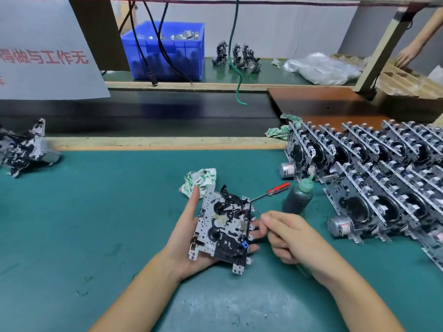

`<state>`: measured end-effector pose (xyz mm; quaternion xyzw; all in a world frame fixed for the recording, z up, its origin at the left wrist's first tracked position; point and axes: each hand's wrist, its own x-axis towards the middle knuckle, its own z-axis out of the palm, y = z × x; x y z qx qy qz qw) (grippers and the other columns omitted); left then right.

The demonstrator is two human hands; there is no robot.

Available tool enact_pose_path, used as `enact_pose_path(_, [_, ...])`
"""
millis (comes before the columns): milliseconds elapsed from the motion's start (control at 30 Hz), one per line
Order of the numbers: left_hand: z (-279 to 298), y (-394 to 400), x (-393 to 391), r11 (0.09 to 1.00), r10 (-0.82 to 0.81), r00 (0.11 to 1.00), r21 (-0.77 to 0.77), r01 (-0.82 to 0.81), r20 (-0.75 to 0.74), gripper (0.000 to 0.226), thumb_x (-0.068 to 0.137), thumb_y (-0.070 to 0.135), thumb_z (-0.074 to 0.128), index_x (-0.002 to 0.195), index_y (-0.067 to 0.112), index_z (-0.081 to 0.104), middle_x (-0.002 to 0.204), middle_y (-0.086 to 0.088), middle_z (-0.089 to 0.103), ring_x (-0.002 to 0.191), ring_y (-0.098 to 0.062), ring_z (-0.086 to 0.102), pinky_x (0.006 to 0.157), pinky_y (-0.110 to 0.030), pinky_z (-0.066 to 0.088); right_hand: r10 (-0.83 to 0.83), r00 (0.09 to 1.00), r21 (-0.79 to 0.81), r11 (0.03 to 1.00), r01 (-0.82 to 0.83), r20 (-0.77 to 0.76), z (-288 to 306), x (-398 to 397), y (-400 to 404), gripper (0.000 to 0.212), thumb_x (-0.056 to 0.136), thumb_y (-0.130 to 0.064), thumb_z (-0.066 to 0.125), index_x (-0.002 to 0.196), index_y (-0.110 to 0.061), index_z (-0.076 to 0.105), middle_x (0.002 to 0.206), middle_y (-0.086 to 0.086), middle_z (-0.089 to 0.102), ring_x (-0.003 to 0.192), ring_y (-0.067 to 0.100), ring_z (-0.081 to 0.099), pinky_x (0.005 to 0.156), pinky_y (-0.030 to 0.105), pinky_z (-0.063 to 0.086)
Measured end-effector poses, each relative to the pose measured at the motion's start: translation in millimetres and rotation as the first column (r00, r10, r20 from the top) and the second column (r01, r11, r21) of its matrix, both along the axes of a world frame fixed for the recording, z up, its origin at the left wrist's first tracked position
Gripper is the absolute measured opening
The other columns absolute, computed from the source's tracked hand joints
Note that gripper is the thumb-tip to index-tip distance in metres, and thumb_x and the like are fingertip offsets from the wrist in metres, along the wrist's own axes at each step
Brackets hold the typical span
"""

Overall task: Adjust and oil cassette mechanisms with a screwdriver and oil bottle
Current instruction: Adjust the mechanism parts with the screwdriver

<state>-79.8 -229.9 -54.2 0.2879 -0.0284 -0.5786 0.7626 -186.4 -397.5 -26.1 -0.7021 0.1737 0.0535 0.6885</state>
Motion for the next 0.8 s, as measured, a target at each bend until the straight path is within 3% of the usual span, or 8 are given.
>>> enact_pose_path(100, [-0.4,-0.6,-0.6,0.997,0.019,1.000,0.073,-0.019,-0.007,0.078,0.085,0.069,0.037,0.111,0.003,0.070,0.124,-0.021,0.061,0.109,-0.035,0.062,0.091,-0.052,0.050,0.128,0.991,0.070,0.990,-0.125,-0.037,5.1,0.6,2.0,0.034,0.100,-0.023,0.041,0.069,-0.013,0.051,0.045,-0.007,0.025,0.037,0.007,0.026,0.036,0.014,0.020])
enact_pose_path(233, [-0.1,0.4,1.7,0.994,0.012,1.000,0.113,-0.009,-0.024,0.070,0.086,0.063,0.038,0.099,0.005,0.075,0.111,-0.016,0.069,0.097,-0.028,0.069,0.076,-0.039,0.057,0.213,0.969,0.076,0.976,-0.205,-0.125,7.4,1.9,5.2,0.037,0.097,-0.033,0.045,0.066,-0.016,0.054,0.045,-0.007,0.025,0.038,0.006,0.017,0.036,0.013,0.016])
enact_pose_path(400, [-0.9,-0.9,4.1,0.985,0.014,1.000,0.170,-0.011,-0.013,0.068,0.082,0.063,0.044,0.099,0.005,0.075,0.114,-0.017,0.068,0.099,-0.029,0.068,0.078,-0.039,0.057,0.235,0.964,0.076,0.971,-0.227,-0.123,10.6,0.2,7.3,0.037,0.083,-0.046,0.051,0.060,-0.018,0.059,0.044,-0.007,0.026,0.036,0.005,0.018,0.035,0.013,0.015])
enact_pose_path(567, [0.7,-0.9,3.8,0.987,-0.007,1.000,0.162,0.007,-0.003,0.067,0.080,0.062,0.047,0.103,0.006,0.074,0.118,-0.016,0.066,0.104,-0.029,0.066,0.082,-0.039,0.056,0.252,0.959,0.064,0.967,-0.246,-0.128,8.9,-0.4,5.9,0.040,0.095,-0.036,0.047,0.062,-0.014,0.057,0.043,-0.006,0.028,0.035,0.005,0.021,0.036,0.014,0.016])
enact_pose_path(800, [1.8,-1.5,3.9,0.985,-0.046,0.999,0.168,0.042,0.022,0.076,0.084,0.068,0.040,0.114,0.004,0.068,0.129,-0.020,0.058,0.119,-0.030,0.057,0.102,-0.042,0.044,0.303,0.941,0.037,0.953,-0.301,-0.148,6.2,-2.8,4.5,0.043,0.097,-0.034,0.045,0.058,-0.018,0.055,0.041,-0.005,0.034,0.034,0.006,0.027,0.036,0.016,0.025])
